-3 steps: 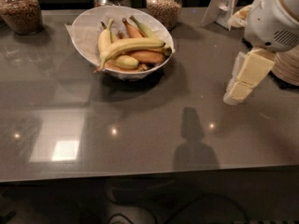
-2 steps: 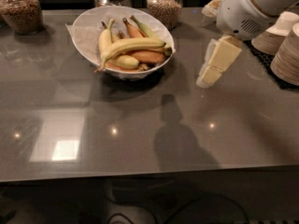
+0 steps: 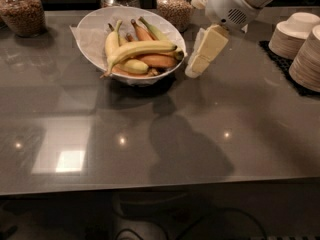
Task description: Pick banana from white bowl
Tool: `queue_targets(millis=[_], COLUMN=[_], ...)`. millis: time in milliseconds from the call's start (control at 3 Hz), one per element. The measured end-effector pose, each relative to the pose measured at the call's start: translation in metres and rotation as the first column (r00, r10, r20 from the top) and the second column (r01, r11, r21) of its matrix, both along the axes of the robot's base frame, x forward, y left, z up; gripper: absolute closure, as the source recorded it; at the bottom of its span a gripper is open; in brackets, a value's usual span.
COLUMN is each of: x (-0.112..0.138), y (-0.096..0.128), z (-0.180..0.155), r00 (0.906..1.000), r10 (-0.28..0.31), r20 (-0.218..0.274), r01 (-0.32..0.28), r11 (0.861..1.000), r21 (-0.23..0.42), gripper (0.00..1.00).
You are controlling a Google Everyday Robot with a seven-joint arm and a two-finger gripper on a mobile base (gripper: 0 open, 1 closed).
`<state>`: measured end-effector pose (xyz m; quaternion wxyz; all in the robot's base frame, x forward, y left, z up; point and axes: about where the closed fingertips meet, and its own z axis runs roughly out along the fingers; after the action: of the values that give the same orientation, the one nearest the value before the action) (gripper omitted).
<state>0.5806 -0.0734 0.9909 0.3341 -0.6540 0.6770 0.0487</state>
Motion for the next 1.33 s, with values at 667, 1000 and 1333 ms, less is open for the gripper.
queue_targets(millis=[667, 1000, 1333], x=[0.054, 0.079, 0.092], y=[0.041, 0.065, 0.080], z=[-0.008, -0.016, -0.023], r00=[0.9981, 0.9962, 0.9948], r10=[0.059, 0.086, 0.102], r20=[0.015, 0.007, -0.006], r01=[-0.061, -0.086, -0.097], r11=[0.987, 0.972, 0.961], r21=[0.147, 0.218, 0.261], gripper=[0.00, 0.00, 0.14])
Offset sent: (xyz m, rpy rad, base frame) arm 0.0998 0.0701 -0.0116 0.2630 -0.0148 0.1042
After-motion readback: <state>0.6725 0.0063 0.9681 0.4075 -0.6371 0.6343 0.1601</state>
